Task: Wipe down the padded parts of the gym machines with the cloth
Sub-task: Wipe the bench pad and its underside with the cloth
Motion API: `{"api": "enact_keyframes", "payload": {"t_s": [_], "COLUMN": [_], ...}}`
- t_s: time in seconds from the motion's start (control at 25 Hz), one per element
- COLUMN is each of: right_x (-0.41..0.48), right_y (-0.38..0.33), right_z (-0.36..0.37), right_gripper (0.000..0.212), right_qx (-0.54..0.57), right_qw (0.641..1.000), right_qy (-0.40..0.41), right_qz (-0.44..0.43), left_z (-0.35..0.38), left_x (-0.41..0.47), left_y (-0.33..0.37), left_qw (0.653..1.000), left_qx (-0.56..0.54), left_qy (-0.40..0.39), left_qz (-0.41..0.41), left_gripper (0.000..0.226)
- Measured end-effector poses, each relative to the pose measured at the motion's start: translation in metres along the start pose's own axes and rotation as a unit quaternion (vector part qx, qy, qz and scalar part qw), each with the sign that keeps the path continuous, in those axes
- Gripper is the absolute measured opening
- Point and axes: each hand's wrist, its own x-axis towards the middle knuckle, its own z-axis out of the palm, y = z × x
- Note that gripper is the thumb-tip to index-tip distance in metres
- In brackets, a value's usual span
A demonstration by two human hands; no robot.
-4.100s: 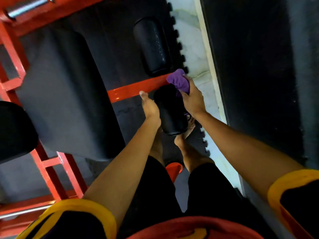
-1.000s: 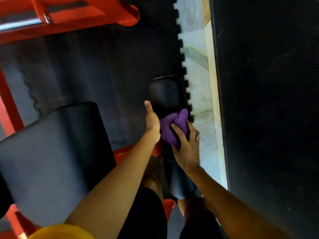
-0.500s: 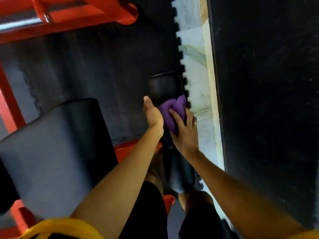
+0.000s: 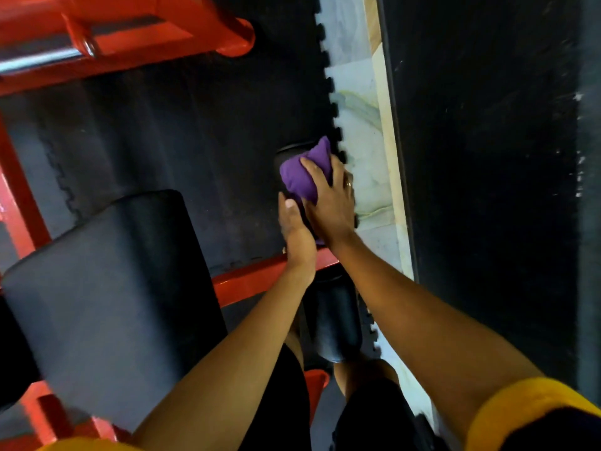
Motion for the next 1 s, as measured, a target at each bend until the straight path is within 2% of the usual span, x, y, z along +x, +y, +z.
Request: {"api": "enact_keyframes", "payload": {"t_s": [0.08, 0.16, 0.2, 0.28, 0.4, 0.48, 0.56, 0.64, 0.76, 0.88, 1.0], "right_x": [-0.041, -0.091, -0.110, -0.118, -0.054, 0.003, 0.041, 0.036, -0.031, -0.103, -0.095], "right_y": [0.018, 0.036, 0.042, 0.046, 0.023, 0.006, -0.003, 0.002, 0.022, 0.046, 0.048], "right_z": [0.012, 0.026, 0.029, 0.032, 0.019, 0.008, -0.002, -0.004, 0.010, 0.027, 0.024], "right_gripper": [0.077, 0.079, 0.081, 0.083, 0.078, 0.073, 0.073, 0.076, 0.083, 0.089, 0.084], "right_qx": [0.013, 0.001, 0.002, 0.021, 0.042, 0.038, 0.020, 0.018, 0.010, -0.007, -0.003], "right_qw": [1.000, 1.000, 1.000, 1.000, 0.999, 0.999, 1.000, 1.000, 1.000, 0.999, 0.999], "right_qy": [-0.009, -0.003, -0.011, -0.008, 0.020, 0.013, 0.014, 0.000, 0.006, -0.014, -0.021], "right_qz": [-0.003, -0.013, -0.015, -0.019, 0.012, 0.012, -0.008, -0.022, -0.029, -0.036, -0.045], "left_z": [-0.010, -0.017, -0.019, -0.013, -0.004, 0.006, 0.003, -0.006, -0.018, -0.024, -0.012], "left_x": [0.014, 0.031, 0.043, 0.044, 0.049, 0.027, 0.024, 0.032, 0.033, 0.033, 0.022], "left_y": [0.013, 0.022, 0.020, 0.024, -0.014, -0.008, -0.001, -0.001, 0.024, 0.031, 0.028], "left_qw": [0.996, 0.985, 0.982, 0.982, 0.982, 0.990, 0.995, 0.995, 0.988, 0.977, 0.969], "left_qx": [-0.039, -0.036, -0.049, -0.054, -0.072, -0.030, 0.002, 0.010, 0.019, 0.022, 0.023], "left_qy": [0.034, 0.027, 0.019, 0.008, -0.027, -0.041, -0.044, -0.034, -0.005, -0.017, -0.020], "left_qz": [-0.074, -0.167, -0.179, -0.179, -0.171, -0.130, -0.092, -0.094, -0.153, -0.210, -0.247], "left_gripper": [0.074, 0.083, 0.083, 0.079, 0.101, 0.109, 0.100, 0.099, 0.091, 0.084, 0.079]}}
